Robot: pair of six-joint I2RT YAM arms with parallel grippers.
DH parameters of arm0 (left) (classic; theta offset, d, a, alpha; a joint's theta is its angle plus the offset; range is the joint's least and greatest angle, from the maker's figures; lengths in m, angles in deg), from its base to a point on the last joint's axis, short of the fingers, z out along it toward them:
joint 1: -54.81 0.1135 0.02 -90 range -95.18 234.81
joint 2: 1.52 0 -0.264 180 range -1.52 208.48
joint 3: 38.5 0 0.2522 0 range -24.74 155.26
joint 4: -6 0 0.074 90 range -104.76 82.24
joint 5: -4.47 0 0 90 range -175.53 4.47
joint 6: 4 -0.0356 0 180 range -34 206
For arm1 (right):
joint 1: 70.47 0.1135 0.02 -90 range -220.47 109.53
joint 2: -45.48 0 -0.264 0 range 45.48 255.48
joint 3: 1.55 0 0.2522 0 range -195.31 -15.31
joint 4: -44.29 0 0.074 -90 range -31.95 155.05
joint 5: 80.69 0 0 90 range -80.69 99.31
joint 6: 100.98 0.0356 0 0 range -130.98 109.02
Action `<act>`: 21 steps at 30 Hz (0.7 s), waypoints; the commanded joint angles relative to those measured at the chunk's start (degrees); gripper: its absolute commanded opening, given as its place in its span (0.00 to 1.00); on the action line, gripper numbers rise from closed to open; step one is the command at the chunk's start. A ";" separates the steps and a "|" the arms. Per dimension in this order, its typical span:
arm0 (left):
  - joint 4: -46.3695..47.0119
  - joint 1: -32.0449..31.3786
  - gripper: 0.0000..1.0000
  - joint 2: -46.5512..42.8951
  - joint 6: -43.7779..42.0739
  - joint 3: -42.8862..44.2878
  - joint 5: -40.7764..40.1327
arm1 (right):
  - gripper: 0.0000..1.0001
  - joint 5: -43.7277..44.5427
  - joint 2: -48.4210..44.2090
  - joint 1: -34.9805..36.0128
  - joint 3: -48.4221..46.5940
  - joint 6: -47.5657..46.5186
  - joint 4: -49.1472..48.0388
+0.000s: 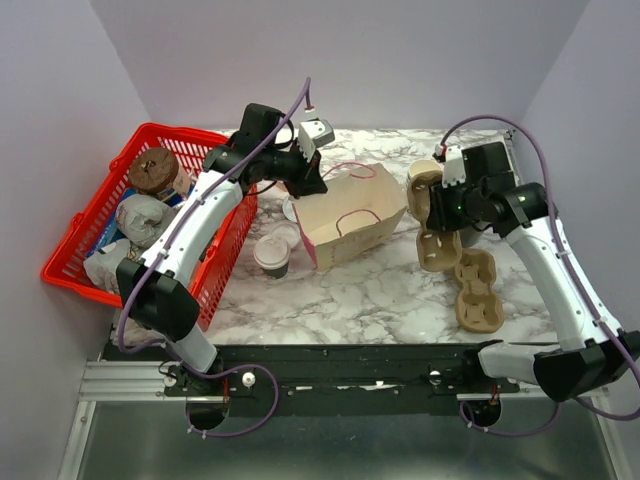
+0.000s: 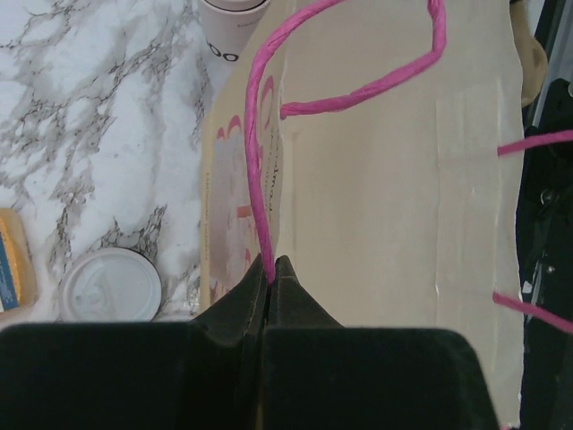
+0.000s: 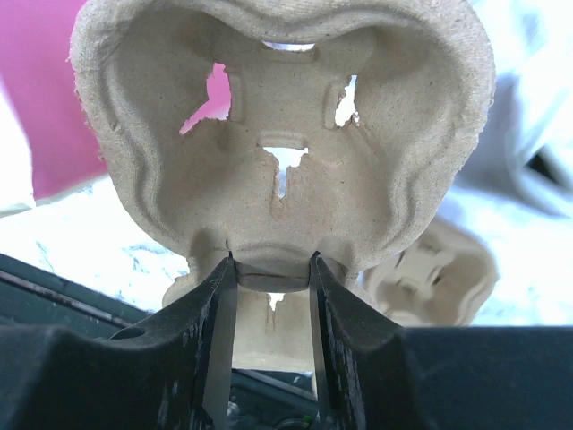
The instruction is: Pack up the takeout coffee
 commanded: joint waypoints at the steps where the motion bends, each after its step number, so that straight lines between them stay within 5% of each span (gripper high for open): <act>1: -3.11 -0.51 0.00 1.20 -6.10 4.01 -1.37 | 0.01 -1.89 -1.01 0.28 -5.13 -5.77 -2.41; 6: -7.24 -2.71 0.00 5.24 -9.62 11.47 -4.08 | 0.01 -4.78 -0.05 0.28 -14.17 -11.30 -8.83; 12: -10.05 -4.55 0.00 8.85 -10.94 17.54 -5.33 | 0.01 -24.88 -1.27 0.37 -20.87 -19.90 -16.56; 16: -10.49 -5.17 0.00 9.56 -10.59 17.82 -4.89 | 0.00 -40.51 -2.94 0.45 -21.14 -24.92 -19.20; 21: -11.37 -5.43 0.00 9.91 -9.97 17.82 -2.43 | 0.00 -48.20 -5.14 2.65 -15.88 -38.60 -19.12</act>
